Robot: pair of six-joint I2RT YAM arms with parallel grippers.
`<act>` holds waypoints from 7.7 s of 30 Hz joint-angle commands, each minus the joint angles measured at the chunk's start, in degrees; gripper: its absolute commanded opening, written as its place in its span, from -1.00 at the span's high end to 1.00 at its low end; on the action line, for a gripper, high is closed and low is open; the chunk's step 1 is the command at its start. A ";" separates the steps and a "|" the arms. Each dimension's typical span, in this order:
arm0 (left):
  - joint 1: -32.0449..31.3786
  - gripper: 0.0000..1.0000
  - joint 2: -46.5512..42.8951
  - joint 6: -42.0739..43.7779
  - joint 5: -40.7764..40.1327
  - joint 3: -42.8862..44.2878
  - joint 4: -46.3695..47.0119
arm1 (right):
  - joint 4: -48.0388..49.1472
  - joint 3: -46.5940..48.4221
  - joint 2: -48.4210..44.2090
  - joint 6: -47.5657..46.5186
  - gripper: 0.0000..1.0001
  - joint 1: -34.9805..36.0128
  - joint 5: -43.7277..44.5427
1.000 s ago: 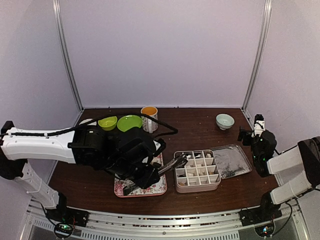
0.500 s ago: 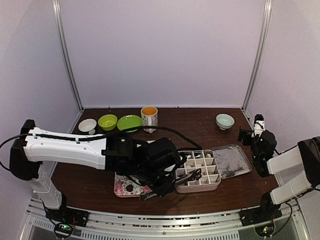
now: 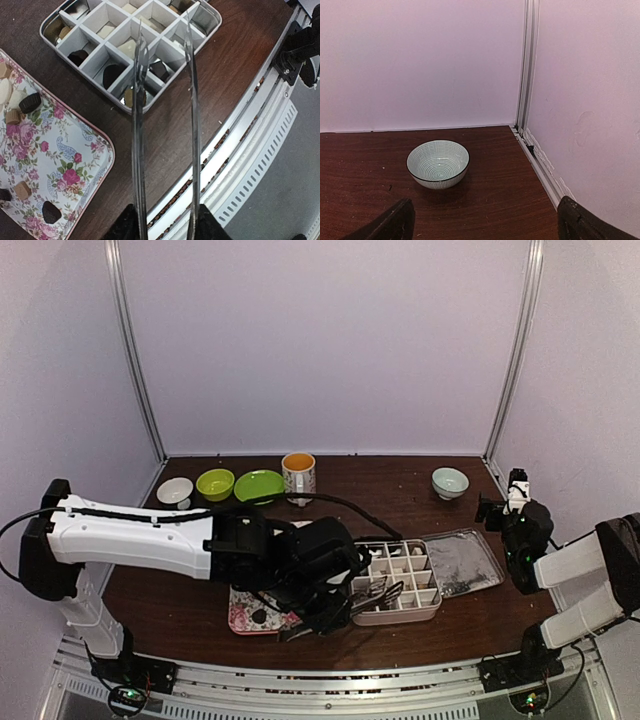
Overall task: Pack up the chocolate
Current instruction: Place the fake chocolate in the empty pocket of the box, then pick up the fake chocolate from the plate, then place the fake chocolate in the empty pocket of the box.
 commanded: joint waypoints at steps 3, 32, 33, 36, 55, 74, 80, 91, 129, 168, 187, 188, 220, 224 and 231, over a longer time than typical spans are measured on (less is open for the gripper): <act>-0.17 0.22 -4.19 -1.85 -2.51 -1.67 -0.11 | -0.01 0.76 0.09 0.02 -1.00 -0.38 0.01; 8.00 0.16 -15.40 -12.26 -13.68 -16.83 -12.88 | -0.01 0.75 0.10 0.03 -1.00 -0.37 0.00; 8.07 0.16 -14.62 -11.97 -13.67 -16.50 -13.04 | -0.01 0.75 0.14 0.03 -1.00 -0.38 0.01; 8.17 0.16 -13.12 -11.18 -13.82 -15.58 -12.66 | -0.01 0.75 0.14 0.03 -1.00 -0.32 0.01; 10.88 0.12 -7.68 -5.80 -13.00 -12.66 -11.83 | -0.01 0.77 0.09 0.03 -1.00 -0.36 0.01; 11.47 0.14 -4.33 -5.53 -15.54 -12.01 -9.68 | 0.00 0.82 0.06 0.03 -1.00 -0.37 0.01; 11.78 0.26 -3.76 -4.58 -16.08 -11.60 -9.20 | -0.02 0.74 0.09 0.03 -1.00 -0.38 0.00; 11.78 0.33 -3.54 -4.34 -16.27 -11.66 -7.97 | -0.01 0.76 0.14 0.03 -1.00 -0.38 0.01; 11.78 0.58 -20.71 -4.40 -14.31 -13.96 -6.88 | 0.05 0.75 0.11 -0.01 -1.00 -0.35 -0.03; 10.55 0.60 -25.04 7.31 -0.98 -15.70 9.09 | -0.01 0.75 0.09 -0.01 -1.00 -0.35 -0.08; 9.41 0.59 -19.56 9.76 5.06 -12.19 10.03 | -0.05 0.82 0.09 0.03 -1.00 -0.35 -0.11; 9.15 0.59 -18.62 10.23 5.45 -11.51 10.01 | -0.01 0.82 0.09 0.03 -1.00 -0.36 -0.09; 6.47 0.48 0.95 15.58 11.80 -1.51 10.98 | -0.05 0.80 0.16 0.03 -1.00 -0.38 -0.08; 6.43 0.45 1.22 15.54 10.21 -1.07 10.57 | -0.06 0.83 0.10 0.03 -1.00 -0.38 -0.08; 6.42 0.39 1.45 15.05 8.68 -1.32 11.14 | -0.07 0.85 0.14 0.01 -1.00 -0.38 -0.09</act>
